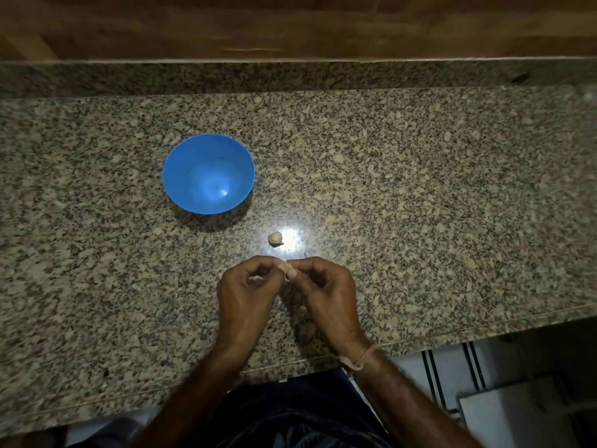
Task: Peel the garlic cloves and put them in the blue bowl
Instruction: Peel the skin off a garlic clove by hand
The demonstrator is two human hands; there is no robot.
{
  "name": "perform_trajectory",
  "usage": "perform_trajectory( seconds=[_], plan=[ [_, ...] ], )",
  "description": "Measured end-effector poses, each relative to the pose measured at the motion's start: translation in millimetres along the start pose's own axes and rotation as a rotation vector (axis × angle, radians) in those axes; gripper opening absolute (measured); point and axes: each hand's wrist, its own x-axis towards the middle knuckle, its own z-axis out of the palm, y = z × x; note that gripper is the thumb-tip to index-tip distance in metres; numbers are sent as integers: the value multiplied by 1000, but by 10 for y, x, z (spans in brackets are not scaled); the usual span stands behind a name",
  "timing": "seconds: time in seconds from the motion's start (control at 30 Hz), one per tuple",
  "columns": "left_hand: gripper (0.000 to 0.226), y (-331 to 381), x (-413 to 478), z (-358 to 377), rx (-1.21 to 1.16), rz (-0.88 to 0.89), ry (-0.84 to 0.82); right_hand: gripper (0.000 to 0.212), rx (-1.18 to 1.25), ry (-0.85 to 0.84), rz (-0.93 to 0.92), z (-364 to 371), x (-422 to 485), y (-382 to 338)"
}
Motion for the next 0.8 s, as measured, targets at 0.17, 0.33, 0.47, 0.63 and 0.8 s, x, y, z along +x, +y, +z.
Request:
perform_trajectory(
  seconds=[0.17,0.33,0.47,0.63,0.8],
  plan=[
    [18,21,19,51,-64,-63,-9,9,165,28,140,18,30,3],
    [18,-108,18,103,-36,-111,-55,13,498,42,461,46,84,-19],
    [17,-234,12,104,-9,-146,-72,12,510,46,474,1,146,-11],
    [16,-244,82,96,-96,-117,-74,15,277,15,224,-14,86,32],
    [10,-279,116,117,-22,-85,-56,10,132,12,142,-54,113,72]
  ],
)
